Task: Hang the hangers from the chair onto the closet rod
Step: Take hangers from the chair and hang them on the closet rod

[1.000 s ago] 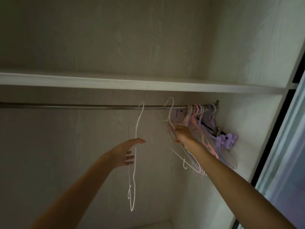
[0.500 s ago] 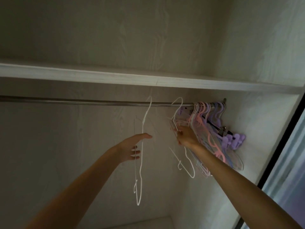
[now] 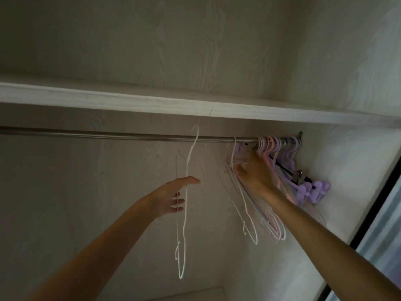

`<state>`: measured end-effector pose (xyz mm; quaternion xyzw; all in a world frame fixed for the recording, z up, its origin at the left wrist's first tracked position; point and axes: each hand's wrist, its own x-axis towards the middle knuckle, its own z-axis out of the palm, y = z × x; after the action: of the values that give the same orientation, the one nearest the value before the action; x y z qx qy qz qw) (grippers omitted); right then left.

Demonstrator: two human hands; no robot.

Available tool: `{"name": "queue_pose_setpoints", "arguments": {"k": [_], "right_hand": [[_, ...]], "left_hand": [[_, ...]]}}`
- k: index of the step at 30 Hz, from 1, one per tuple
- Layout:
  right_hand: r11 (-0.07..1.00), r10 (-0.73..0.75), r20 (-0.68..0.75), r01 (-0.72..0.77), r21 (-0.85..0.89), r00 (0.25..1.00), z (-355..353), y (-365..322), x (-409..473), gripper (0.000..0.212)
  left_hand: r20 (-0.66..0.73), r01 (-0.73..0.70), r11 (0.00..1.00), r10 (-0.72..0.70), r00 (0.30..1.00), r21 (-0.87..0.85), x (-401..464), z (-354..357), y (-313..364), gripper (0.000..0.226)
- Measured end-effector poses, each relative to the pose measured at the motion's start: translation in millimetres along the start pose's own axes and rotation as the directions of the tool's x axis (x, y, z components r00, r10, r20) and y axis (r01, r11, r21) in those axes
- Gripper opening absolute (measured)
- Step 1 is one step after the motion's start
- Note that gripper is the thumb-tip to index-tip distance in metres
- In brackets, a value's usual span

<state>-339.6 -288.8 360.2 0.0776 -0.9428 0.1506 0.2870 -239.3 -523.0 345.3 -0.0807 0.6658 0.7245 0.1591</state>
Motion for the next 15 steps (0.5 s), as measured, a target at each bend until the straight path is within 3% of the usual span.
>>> {"name": "queue_pose_setpoints", "arguments": {"k": [2, 3, 7, 11, 15], "right_hand": [[0.997, -0.079, -0.131, 0.082, 0.016, 0.988, -9, -5, 14, 0.045], [0.992, -0.114, -0.131, 0.121, 0.042, 0.985, -10, -8, 22, 0.048], [0.955, -0.265, 0.036, 0.268, -0.125, 0.964, -6, -17, 46, 0.054], [0.917, -0.316, -0.005, 0.304, -0.259, 0.949, -3, -9, 56, 0.053], [0.907, -0.280, -0.052, 0.246, -0.341, 0.959, -4, 11, 61, 0.048]], "left_hand": [[0.007, -0.007, 1.000, 0.007, 1.000, 0.014, 2, 0, 2, 0.101], [0.001, -0.004, 1.000, 0.004, 1.000, 0.020, 4, 0, 3, 0.104], [-0.035, 0.025, 0.999, -0.024, 0.999, 0.037, 13, 0, 5, 0.100], [-0.029, 0.022, 0.998, -0.020, 0.999, 0.052, 22, -1, 6, 0.098], [-0.035, 0.037, 0.996, -0.034, 0.999, 0.083, 27, -1, 3, 0.094]]}}
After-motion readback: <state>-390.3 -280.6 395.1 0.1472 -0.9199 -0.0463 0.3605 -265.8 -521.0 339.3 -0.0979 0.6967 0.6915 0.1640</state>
